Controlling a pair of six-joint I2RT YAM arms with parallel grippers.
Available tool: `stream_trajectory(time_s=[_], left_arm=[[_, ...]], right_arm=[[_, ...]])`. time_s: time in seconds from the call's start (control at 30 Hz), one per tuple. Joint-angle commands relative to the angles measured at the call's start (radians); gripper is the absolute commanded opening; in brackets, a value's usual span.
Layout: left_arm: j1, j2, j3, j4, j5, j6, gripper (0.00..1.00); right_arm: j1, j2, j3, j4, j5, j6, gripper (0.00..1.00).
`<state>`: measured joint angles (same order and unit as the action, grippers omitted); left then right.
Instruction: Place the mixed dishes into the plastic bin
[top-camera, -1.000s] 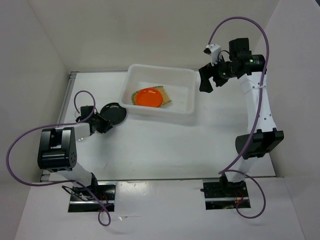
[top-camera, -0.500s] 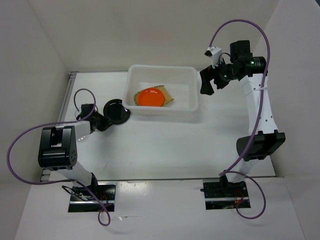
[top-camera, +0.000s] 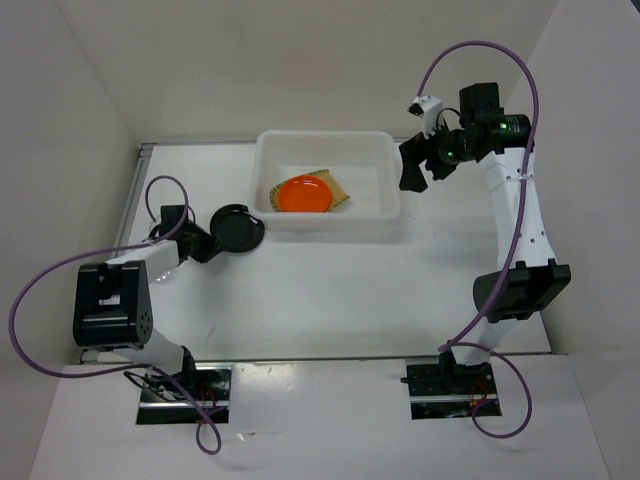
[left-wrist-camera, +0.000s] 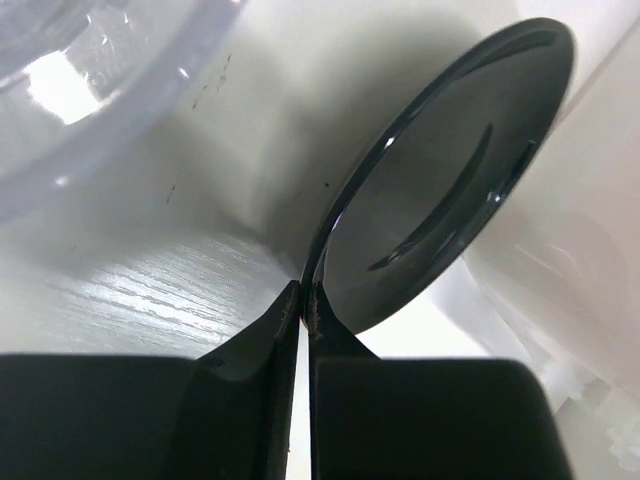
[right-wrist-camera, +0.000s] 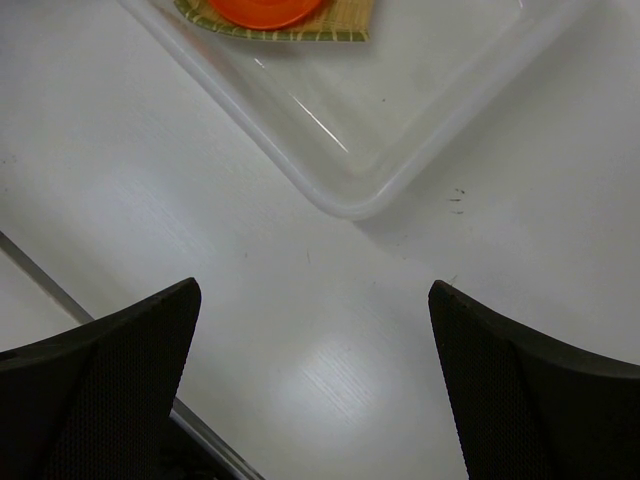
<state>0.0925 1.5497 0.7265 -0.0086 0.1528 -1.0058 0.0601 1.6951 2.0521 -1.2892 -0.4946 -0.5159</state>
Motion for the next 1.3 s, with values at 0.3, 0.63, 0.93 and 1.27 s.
stream_trajectory(time_s=[0.3, 0.63, 0.93, 1.27], left_arm=[[-0.007, -0.118, 0.131, -0.159, -0.053, -0.04, 0.0], [-0.007, -0.187, 0.203, -0.231, -0.09, -0.068, 0.0], [0.015, -0.223, 0.29, -0.28, -0.108, -0.096, 0.0], [0.015, -0.214, 0.378, -0.289, -0.128, -0.105, 0.0]], right_arm=[[-0.006, -0.051, -0.013, -0.007, -0.042, -0.018, 0.99], [-0.006, -0.051, -0.023, -0.007, -0.061, -0.018, 0.99], [-0.006, -0.051, -0.023, -0.007, -0.079, -0.018, 0.99], [-0.006, -0.051, -0.032, -0.007, -0.088, -0.018, 0.99]])
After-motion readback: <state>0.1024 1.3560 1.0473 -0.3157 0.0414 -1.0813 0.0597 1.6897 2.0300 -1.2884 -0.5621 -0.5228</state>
